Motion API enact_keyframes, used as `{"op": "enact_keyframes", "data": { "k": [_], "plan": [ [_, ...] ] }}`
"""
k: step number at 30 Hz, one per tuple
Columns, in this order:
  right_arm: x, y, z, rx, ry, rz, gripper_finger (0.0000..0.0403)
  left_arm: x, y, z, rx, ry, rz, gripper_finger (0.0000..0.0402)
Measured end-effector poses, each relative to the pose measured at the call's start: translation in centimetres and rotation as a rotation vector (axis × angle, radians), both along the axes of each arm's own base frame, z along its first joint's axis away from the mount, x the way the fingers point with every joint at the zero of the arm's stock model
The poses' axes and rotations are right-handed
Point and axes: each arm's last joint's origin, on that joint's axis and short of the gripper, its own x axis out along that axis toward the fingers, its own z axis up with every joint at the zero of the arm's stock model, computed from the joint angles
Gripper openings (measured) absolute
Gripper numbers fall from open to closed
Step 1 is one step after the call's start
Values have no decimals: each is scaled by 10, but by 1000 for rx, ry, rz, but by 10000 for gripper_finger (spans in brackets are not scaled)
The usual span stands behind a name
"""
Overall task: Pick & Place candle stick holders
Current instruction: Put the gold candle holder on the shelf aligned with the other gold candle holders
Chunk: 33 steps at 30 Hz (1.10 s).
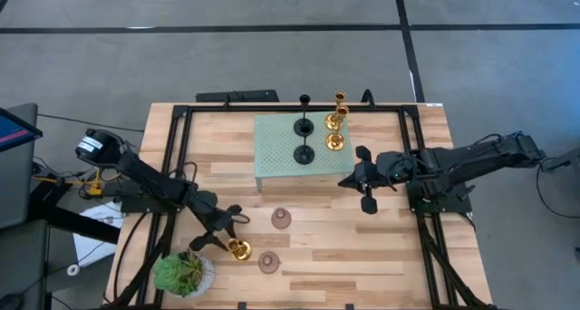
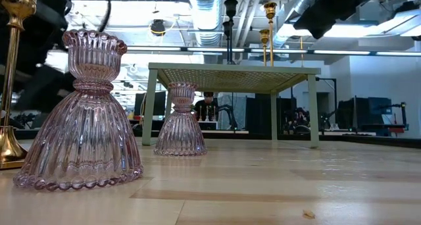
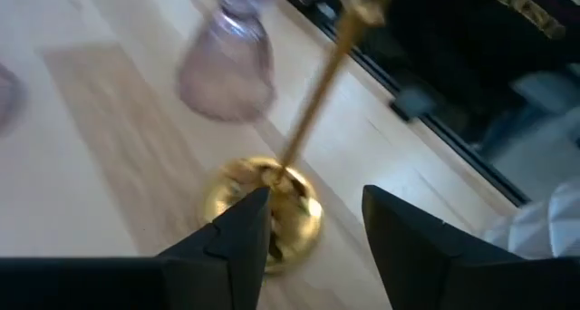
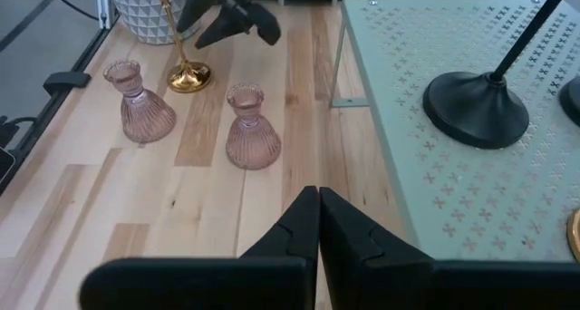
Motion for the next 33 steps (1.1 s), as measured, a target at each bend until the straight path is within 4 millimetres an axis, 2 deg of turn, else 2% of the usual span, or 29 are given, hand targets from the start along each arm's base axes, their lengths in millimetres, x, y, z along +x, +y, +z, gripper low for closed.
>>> {"op": "enact_keyframes", "data": {
  "k": [23,33],
  "plan": [
    [1,0,2,16,-19,-8,0,11,-10,-7,-30,-88,0,163],
    [1,0,2,16,-20,-8,0,27,-19,-4,-18,-105,26,162]
  ]
}}
